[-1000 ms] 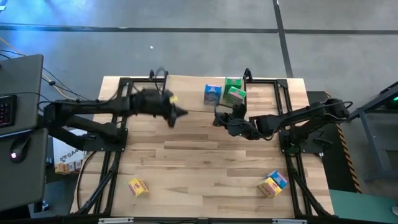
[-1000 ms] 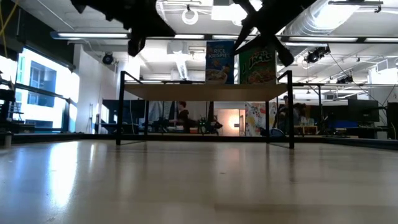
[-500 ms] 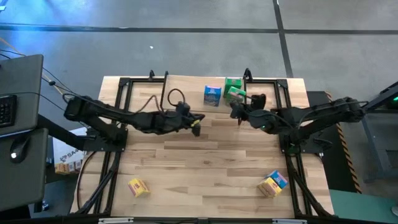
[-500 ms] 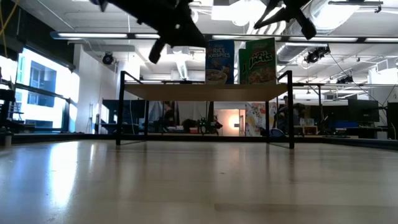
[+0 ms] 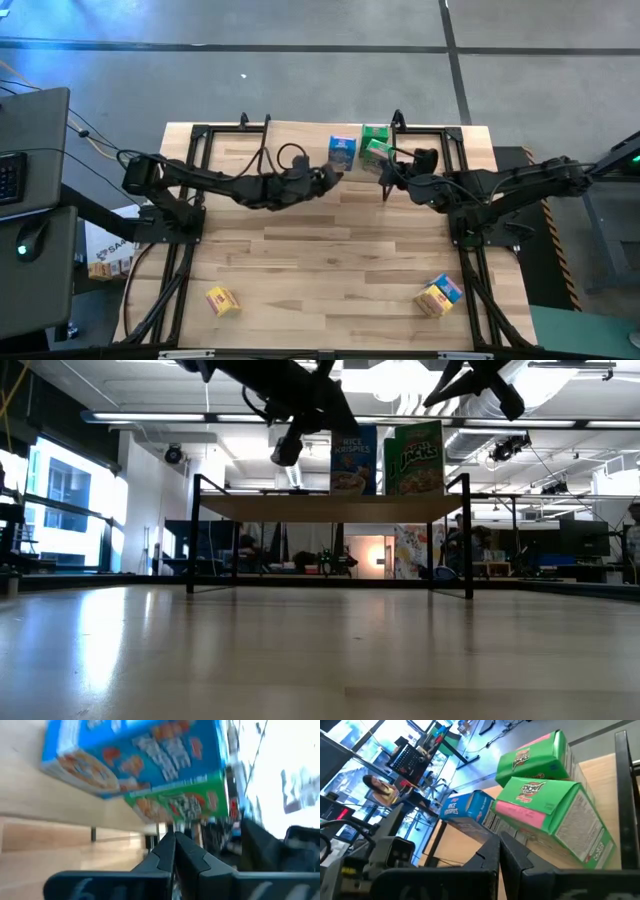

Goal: Stack cereal on shelf
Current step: Put the top blue cereal box on the shelf

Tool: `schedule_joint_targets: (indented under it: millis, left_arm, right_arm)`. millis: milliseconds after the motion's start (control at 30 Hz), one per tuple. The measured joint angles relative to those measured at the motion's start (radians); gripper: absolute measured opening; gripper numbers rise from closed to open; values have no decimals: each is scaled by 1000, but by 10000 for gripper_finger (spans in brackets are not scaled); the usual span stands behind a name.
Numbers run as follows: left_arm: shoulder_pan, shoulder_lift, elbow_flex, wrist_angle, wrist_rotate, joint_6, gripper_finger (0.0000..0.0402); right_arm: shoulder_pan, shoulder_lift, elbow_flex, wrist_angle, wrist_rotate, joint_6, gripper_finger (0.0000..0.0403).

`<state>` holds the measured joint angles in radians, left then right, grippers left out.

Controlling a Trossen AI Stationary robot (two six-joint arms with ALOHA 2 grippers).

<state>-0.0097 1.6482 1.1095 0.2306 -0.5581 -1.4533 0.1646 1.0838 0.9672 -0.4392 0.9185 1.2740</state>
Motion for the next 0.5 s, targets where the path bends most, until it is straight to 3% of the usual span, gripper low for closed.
schedule_joint_targets:
  millis: [167,333,500]
  left_arm:
    - [19,0,0,-1,-69,-12,0]
    - [33,26,2,3,-74,-56,0]
    - [36,70,56,0,-49,-4,0]
  right_arm:
    - [0,-7,0,-24,7,0,0]
    - [0,-7,0,-41,7,0,0]
    - [0,-8,0,-51,6,0,0]
